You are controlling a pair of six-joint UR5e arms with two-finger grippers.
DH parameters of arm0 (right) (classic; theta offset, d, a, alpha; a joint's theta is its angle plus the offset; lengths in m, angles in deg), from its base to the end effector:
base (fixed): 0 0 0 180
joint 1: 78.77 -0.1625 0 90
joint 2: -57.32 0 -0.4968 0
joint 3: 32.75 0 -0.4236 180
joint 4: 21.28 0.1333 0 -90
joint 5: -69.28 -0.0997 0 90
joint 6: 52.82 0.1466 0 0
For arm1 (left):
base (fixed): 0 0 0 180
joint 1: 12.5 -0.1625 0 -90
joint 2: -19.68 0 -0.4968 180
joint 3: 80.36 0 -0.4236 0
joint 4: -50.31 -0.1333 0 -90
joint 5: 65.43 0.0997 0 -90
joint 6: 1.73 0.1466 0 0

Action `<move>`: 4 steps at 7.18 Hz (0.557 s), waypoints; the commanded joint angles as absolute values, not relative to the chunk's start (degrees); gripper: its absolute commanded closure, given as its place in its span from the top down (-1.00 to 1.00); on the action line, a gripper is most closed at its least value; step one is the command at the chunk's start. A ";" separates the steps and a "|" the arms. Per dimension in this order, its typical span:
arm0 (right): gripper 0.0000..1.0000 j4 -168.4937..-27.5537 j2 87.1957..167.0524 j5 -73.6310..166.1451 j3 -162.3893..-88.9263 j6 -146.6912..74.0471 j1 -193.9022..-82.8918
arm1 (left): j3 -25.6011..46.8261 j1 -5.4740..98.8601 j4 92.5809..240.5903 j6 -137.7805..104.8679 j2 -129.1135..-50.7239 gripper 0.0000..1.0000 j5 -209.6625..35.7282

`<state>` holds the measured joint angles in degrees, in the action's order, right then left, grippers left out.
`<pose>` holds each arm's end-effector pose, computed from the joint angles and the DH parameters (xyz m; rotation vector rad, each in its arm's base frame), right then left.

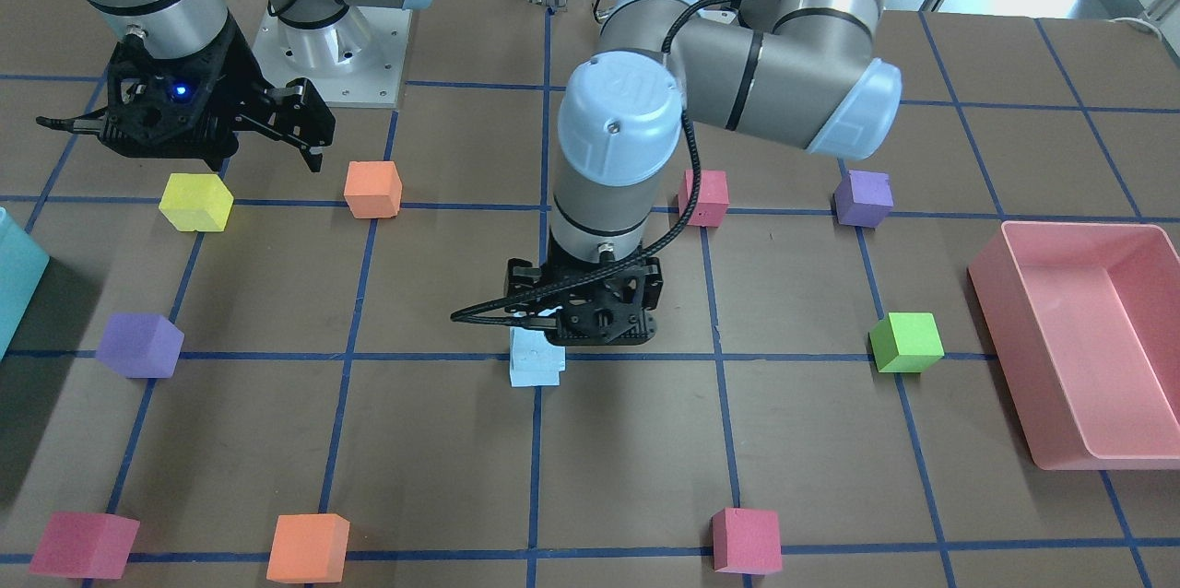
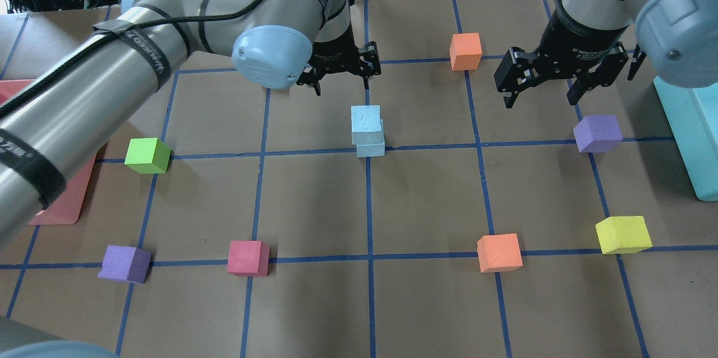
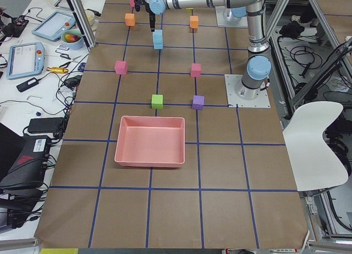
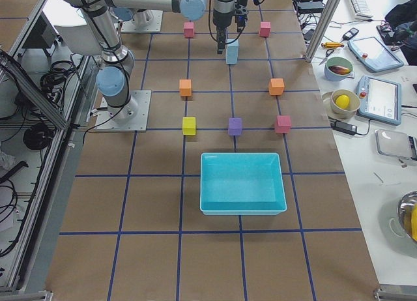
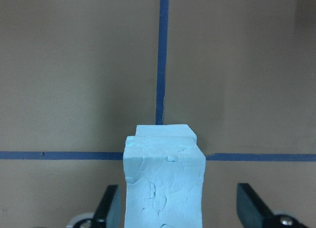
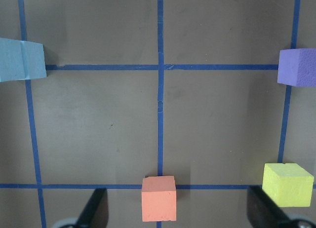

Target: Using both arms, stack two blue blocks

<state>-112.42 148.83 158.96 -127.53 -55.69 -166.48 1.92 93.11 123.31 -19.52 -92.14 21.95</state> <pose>0.1139 -0.5090 0.4848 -0.0157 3.1338 0.0578 -0.3239 -0.6389 0.3793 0.0569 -3.0823 0.0545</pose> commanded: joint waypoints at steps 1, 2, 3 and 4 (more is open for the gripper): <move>1.00 -112.51 148.90 159.01 -127.50 -55.64 -166.39 | 2.17 85.36 129.47 -4.71 -86.08 0.92 24.19; 1.00 -112.51 148.99 158.84 -127.41 -55.64 -166.39 | 2.09 81.32 132.98 -0.62 -83.10 1.00 24.39; 1.00 -112.51 149.07 158.93 -127.41 -55.55 -166.39 | 2.08 79.36 136.06 1.77 -79.59 1.00 24.65; 1.00 -112.51 149.07 158.93 -127.32 -55.55 -166.48 | 2.61 78.47 137.39 3.18 -76.16 1.00 25.09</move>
<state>-112.51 149.03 158.91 -127.39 -55.58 -166.41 2.25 80.36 134.92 0.56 -80.27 24.59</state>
